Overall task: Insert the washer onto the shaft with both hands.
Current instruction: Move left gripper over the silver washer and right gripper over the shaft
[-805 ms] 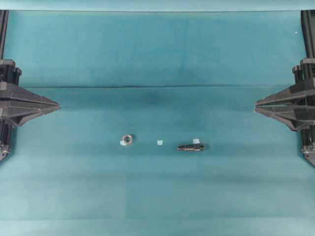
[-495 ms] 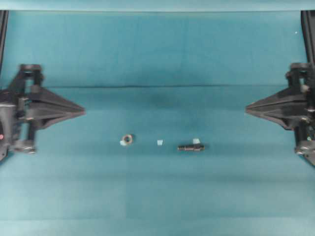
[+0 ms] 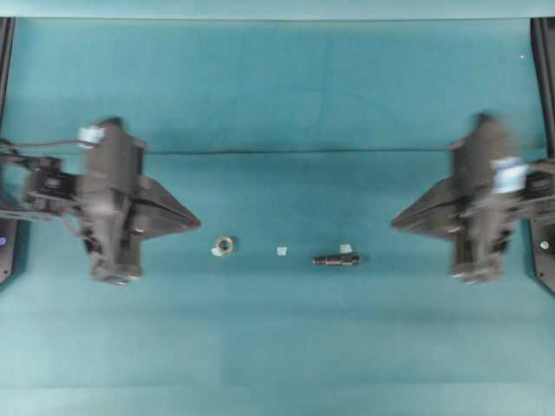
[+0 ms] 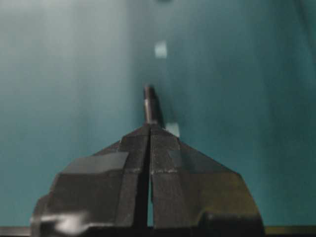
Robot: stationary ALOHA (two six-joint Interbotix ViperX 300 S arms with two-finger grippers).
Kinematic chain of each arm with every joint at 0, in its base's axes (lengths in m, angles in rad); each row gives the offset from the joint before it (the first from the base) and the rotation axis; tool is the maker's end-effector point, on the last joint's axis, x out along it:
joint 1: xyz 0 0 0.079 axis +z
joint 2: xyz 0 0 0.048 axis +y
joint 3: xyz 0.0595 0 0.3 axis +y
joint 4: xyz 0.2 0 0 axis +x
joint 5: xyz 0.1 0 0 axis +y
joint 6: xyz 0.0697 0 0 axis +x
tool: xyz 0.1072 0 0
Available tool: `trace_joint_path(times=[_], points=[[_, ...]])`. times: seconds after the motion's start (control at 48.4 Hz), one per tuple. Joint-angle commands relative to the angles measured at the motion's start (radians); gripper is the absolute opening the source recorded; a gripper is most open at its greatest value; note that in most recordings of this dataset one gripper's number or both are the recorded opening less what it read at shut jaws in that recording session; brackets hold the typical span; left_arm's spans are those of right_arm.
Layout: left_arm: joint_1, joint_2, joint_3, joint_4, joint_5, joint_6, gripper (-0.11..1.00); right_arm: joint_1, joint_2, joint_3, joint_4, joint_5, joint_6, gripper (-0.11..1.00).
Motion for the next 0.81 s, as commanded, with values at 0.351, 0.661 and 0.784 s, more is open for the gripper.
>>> trace_joint_path(times=[0.351,0.661,0.784], points=[[-0.002,0.253,-0.143,0.008,0.186,0.003,0.02,0.014,0.316,-0.187,-0.041,0.16,-0.002,-0.1],[0.006,0.285,-0.155,0.009,0.179,0.0,0.02,0.017,0.368,-0.216,-0.043,0.163,-0.06,-0.08],[0.012,0.29,-0.144,0.008,0.179,-0.005,0.02,0.015,0.376,-0.216,-0.041,0.163,-0.063,-0.04]])
